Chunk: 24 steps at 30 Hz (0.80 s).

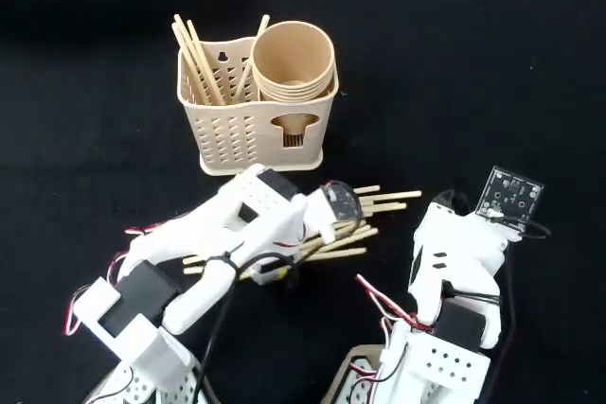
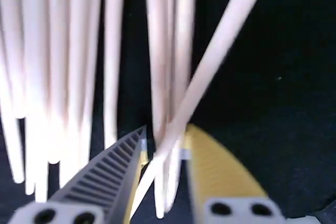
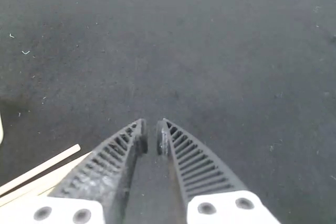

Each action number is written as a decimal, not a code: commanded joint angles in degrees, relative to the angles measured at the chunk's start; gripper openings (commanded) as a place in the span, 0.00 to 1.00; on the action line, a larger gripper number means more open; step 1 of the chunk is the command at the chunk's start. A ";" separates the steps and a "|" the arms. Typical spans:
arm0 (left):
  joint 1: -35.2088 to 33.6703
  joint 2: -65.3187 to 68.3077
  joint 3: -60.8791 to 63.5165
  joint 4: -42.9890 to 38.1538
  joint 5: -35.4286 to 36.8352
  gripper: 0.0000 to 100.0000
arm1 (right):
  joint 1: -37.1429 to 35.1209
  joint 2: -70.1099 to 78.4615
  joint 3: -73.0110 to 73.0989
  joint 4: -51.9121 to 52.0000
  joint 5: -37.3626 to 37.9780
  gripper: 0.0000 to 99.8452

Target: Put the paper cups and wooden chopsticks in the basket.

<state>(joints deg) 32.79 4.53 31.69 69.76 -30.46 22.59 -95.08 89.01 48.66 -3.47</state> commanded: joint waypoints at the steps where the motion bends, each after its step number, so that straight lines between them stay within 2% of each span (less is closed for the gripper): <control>1: 0.40 -0.26 -2.33 0.35 0.00 0.21 | -0.97 -0.57 -0.13 -0.79 -0.35 0.06; 7: -1.89 -0.26 -5.41 0.35 -0.18 0.15 | -0.97 -0.57 -0.13 -0.79 -0.35 0.06; 13: -3.82 0.26 -6.20 0.35 -0.18 0.16 | -0.97 -0.57 -0.04 -0.79 -0.35 0.06; 24: -3.30 0.18 -5.85 0.70 0.09 0.14 | -0.97 -0.57 -0.04 -0.79 -0.35 0.06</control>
<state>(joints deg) 29.71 5.14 27.65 69.76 -30.46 22.51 -95.08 89.19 48.66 -3.47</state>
